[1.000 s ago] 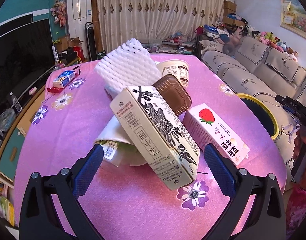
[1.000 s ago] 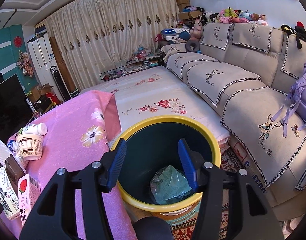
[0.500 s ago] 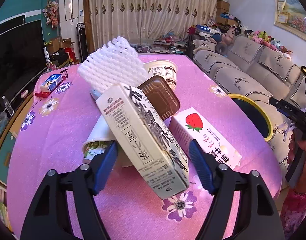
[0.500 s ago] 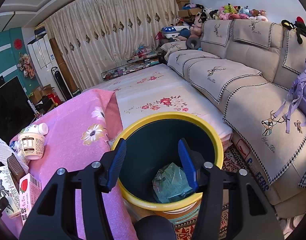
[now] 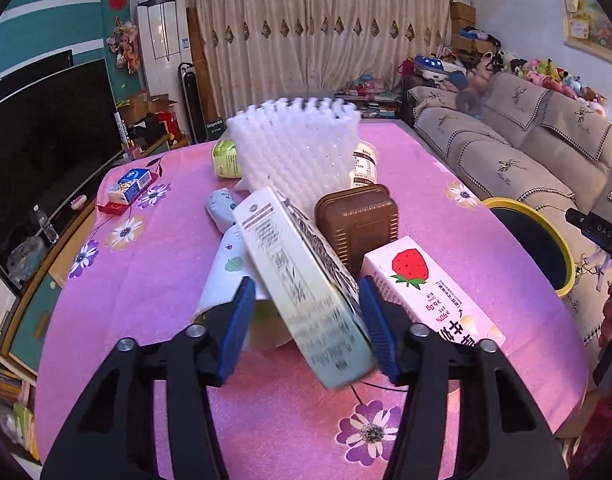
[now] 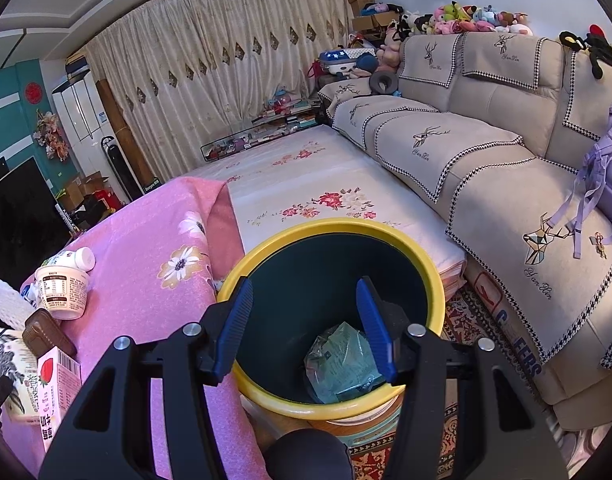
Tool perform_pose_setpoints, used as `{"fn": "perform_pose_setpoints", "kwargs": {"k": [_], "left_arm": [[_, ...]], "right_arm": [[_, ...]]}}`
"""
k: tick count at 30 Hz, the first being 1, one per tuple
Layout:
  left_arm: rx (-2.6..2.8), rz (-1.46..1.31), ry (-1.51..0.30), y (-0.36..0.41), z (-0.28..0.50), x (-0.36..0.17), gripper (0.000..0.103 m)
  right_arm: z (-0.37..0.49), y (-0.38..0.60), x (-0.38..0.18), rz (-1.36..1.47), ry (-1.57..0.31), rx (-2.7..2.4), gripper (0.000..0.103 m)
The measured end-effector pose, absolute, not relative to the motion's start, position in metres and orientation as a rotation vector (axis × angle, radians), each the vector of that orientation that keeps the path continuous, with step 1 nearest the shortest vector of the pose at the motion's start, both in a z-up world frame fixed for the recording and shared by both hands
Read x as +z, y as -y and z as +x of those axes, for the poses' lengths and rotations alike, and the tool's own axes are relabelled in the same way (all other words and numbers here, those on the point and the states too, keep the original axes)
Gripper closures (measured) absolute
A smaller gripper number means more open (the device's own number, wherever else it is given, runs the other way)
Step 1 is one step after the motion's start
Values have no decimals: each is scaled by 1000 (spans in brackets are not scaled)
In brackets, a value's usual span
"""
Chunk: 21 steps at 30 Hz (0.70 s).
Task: Collect trash
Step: 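Reach the left gripper to the patterned tea carton and grasp it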
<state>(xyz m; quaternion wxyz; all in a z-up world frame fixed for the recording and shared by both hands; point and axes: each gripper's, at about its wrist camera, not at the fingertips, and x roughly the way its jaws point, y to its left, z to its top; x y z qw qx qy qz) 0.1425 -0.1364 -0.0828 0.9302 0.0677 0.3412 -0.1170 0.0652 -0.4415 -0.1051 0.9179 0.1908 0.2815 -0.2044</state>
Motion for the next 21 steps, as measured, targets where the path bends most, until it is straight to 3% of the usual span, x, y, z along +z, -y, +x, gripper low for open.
{"fn": "perform_pose_setpoints", "kwargs": {"k": [1,3,4,6,7,12,14,16,18,21], "left_arm": [[-248,132,-701,136,144,-83,63],[-265,119,-705,135,145,-81,65],[-271,117,-703,135,144,-81,72],[-296,106,-699,132,142,-78,94],[-305,94,-698,129,140,-75,99],[-307,113,-684,122,129,-65,102],[-326,109,-725,122,129,-66,100],[-331,106,-741,121,124,-69,69],[-337,113,-740,122,117,-71,52],[-378,115,-733,127,106,-73,50]], "right_arm": [[65,441,-105,393,-578,-419,51],[64,442,-105,393,-576,-418,51],[64,442,-105,395,-575,-418,51],[62,443,-105,397,-570,-420,51],[62,443,-105,400,-569,-420,51],[61,445,-106,410,-570,-408,51],[61,445,-107,412,-571,-401,51],[61,444,-106,410,-569,-400,51],[61,443,-106,412,-569,-397,51],[60,443,-105,411,-567,-394,51]]}}
